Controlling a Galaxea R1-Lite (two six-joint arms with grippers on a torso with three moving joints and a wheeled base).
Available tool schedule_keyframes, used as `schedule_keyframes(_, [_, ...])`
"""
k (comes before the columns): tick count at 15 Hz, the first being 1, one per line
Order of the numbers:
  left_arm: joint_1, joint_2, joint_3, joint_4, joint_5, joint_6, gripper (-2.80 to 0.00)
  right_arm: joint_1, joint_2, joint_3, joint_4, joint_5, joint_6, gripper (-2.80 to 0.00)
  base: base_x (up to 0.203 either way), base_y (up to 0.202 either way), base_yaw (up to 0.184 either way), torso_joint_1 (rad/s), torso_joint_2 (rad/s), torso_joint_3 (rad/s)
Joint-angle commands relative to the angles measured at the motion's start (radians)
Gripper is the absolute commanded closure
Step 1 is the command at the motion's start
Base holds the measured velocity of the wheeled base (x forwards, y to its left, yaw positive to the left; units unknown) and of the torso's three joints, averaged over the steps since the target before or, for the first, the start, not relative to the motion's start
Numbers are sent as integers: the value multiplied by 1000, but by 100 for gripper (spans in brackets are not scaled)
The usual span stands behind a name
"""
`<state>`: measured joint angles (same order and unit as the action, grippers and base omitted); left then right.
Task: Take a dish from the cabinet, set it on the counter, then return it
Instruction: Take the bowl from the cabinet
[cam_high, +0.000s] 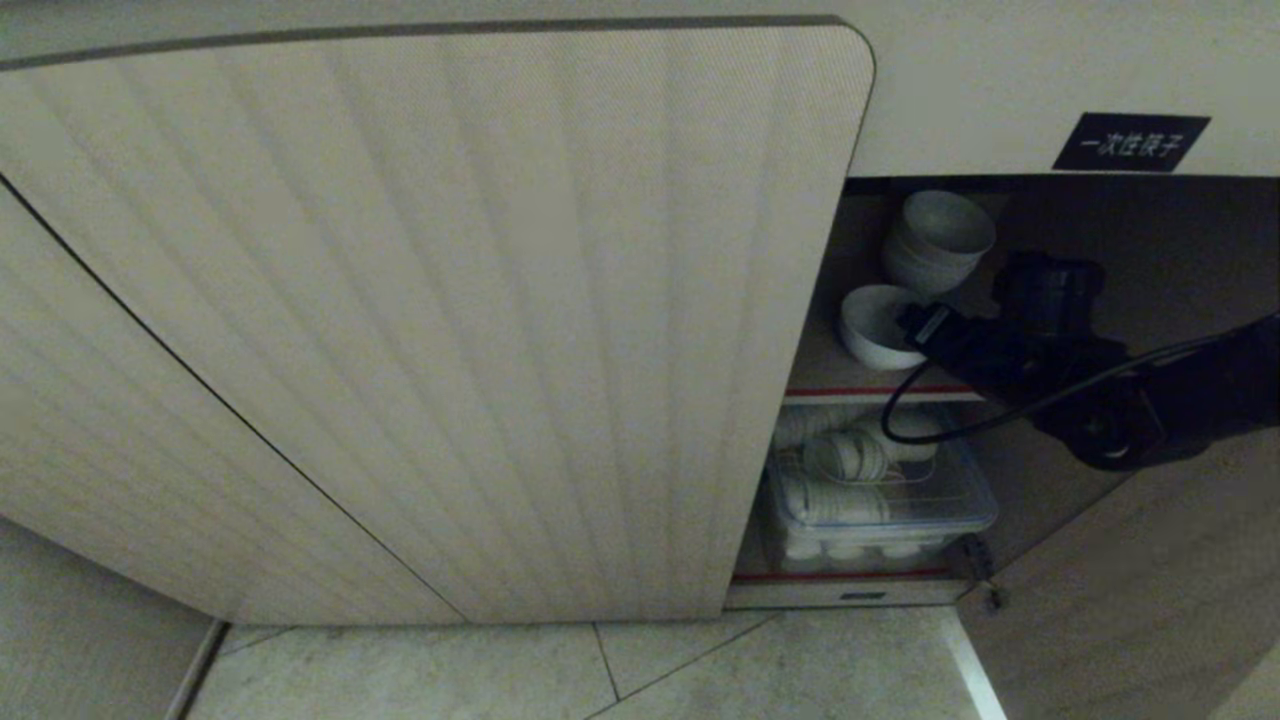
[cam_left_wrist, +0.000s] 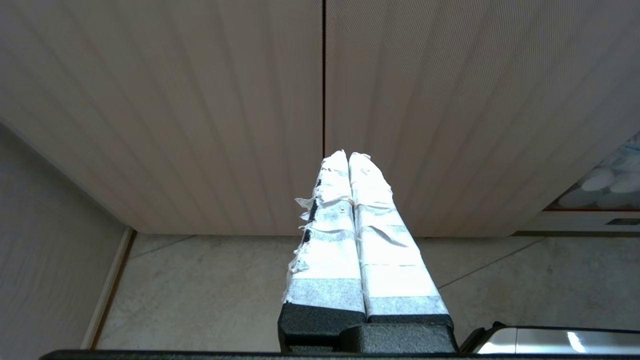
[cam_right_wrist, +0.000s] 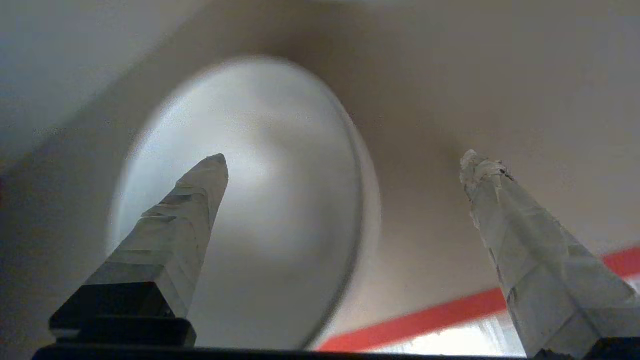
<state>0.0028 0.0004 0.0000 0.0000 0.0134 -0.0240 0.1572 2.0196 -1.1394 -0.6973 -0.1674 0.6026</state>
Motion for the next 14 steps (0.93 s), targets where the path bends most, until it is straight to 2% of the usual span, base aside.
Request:
schedule_keyframes(1, [0,0,0,0,0,0,0,-1,-1,-7,34,-1,7,-280,0,0,0,0,0,0])
schedule_keyframes(10, [0,0,0,0,0,-2,0,-10,17,-89,181,11,49,-280,0,0,0,0,0,0])
schedule_keyframes(14, [0,0,0,0,0,0,0,-10,33,-109,183,11,49,-280,0,0,0,0,0,0])
